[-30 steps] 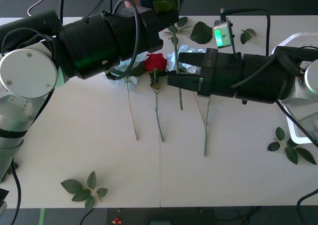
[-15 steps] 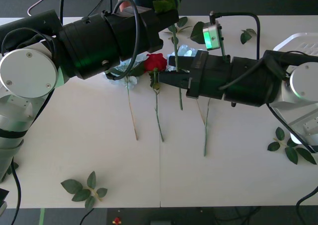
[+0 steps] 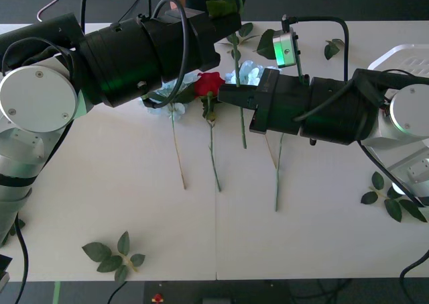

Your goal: Place the red flowers into the right box and the blue flowers into the left box. If a person shows an open palm, hand one flower to the person first, then continue sorting.

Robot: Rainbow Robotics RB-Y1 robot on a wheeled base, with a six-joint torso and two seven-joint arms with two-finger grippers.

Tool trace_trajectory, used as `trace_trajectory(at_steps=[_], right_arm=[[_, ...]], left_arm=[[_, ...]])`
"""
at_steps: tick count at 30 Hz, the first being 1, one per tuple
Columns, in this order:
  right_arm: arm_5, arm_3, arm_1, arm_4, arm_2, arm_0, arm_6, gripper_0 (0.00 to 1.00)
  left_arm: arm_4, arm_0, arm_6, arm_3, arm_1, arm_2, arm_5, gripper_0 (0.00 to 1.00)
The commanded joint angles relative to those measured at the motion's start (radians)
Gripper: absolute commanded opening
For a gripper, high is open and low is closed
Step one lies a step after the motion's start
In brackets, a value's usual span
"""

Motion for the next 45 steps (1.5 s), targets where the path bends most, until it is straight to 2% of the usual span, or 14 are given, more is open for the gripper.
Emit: trace_trajectory(at_steps=[1, 2, 3, 4, 5, 7, 25, 32, 39, 45], right_arm=[[-0.01, -0.016, 0.019, -0.025, 0.006, -0.038, 0.046, 0.0], [-0.01, -0.016, 0.019, -0.027, 0.006, -0.038, 0.046, 0.0], [-0.01, -0.016, 0.019, -0.027, 0.006, -0.038, 0.046, 0.0], [-0.011, -0.016, 0.019, -0.03, 0.006, -0.038, 0.046, 0.0], [-0.011, -0.016, 0.019, -0.031, 0.006, -0.038, 0.046, 0.0], [-0.011, -0.016, 0.019, -0.034, 0.006, -0.038, 0.046, 0.0], [-0.042, -0.016, -0.008, -0.083, -0.005, -0.015, 0.065, 0.0], [-0.056, -0.017, -0.042, -0.097, -0.125, 0.065, 0.151, 0.0], [-0.16, -0.017, -0.071, -0.091, -0.232, 0.129, 0.247, 0.0], [-0.301, -0.017, -0.055, 0.024, -0.235, 0.091, 0.261, 0.0]], left_arm=[[0.011, 0.004, 0.014, -0.037, 0.029, -0.006, -0.016, 0.0], [0.011, 0.004, 0.014, -0.037, 0.029, -0.006, -0.016, 0.05], [0.011, 0.004, 0.014, -0.037, 0.029, -0.006, -0.016, 0.2], [0.011, 0.004, 0.014, -0.037, 0.029, -0.006, -0.016, 0.57], [0.011, 0.004, 0.014, -0.037, 0.029, -0.006, -0.016, 0.79], [0.011, 0.004, 0.014, -0.037, 0.029, -0.006, -0.016, 1.0], [0.011, 0.004, 0.014, -0.037, 0.029, -0.006, -0.016, 1.0], [0.011, 0.004, 0.014, -0.037, 0.029, -0.006, -0.016, 1.0], [0.011, 0.004, 0.014, -0.037, 0.029, -0.006, -0.016, 1.0], [0.011, 0.004, 0.014, -0.037, 0.029, -0.006, -0.016, 1.0]])
